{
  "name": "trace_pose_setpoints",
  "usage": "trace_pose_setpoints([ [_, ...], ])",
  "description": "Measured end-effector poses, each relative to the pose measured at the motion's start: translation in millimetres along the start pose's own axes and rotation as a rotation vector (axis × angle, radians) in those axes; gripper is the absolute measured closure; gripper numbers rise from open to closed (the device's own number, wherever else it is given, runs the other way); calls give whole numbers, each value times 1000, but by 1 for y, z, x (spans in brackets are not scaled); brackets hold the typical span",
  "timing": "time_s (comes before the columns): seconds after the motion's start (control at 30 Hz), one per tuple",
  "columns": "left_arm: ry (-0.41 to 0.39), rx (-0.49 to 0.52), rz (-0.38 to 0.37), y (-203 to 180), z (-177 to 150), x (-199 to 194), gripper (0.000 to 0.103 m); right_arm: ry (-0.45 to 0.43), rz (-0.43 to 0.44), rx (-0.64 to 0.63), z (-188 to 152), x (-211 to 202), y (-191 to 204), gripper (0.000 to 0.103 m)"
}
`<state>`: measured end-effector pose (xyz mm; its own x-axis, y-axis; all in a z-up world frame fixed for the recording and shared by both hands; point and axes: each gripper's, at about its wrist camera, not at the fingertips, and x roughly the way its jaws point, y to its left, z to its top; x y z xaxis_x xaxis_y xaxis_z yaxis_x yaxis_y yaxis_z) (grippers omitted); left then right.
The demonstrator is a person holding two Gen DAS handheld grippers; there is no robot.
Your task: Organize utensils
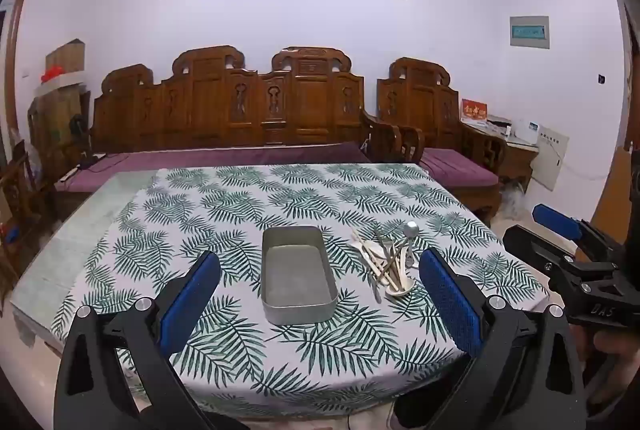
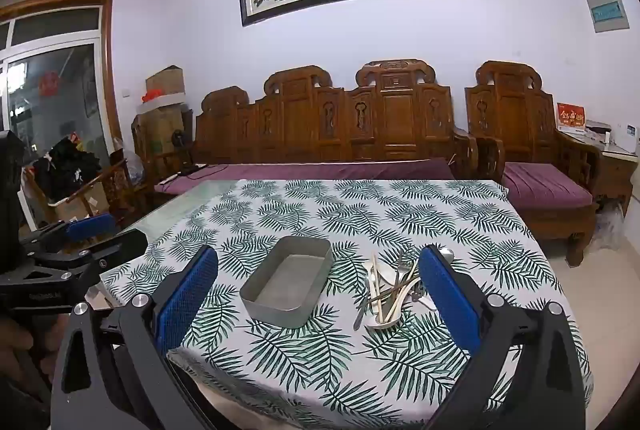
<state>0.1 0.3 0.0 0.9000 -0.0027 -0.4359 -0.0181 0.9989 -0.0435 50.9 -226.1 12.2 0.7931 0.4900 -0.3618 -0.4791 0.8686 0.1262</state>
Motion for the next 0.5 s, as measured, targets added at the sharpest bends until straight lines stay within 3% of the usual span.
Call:
trace_pose_setpoints([
  [0.5, -13, -7, -4, 1, 5, -4, 7, -4, 5, 8, -1, 0, 0, 3],
])
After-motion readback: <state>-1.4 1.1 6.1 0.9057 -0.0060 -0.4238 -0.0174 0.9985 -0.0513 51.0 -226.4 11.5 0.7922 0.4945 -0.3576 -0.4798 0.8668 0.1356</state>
